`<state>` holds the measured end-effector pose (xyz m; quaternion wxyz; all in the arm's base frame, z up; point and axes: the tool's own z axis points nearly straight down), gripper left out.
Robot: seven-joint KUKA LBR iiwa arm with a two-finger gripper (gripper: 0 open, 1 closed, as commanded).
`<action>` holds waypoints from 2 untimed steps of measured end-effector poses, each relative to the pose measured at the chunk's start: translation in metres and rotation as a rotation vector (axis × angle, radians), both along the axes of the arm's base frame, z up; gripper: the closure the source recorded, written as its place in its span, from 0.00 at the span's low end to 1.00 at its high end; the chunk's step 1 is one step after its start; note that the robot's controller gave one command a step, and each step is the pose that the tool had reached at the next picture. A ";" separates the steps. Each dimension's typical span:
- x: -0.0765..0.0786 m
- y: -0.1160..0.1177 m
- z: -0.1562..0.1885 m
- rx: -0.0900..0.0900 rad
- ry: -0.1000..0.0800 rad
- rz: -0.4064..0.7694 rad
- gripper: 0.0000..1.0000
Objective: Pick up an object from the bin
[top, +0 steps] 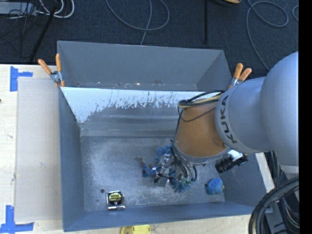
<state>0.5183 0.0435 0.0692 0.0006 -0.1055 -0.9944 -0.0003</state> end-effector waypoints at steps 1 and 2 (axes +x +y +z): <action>0.000 0.000 0.001 0.000 0.000 0.000 1.00; 0.000 0.000 0.004 0.000 0.000 -0.001 1.00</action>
Offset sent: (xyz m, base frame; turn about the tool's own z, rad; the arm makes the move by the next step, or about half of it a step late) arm 0.0000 0.0001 0.0028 0.0000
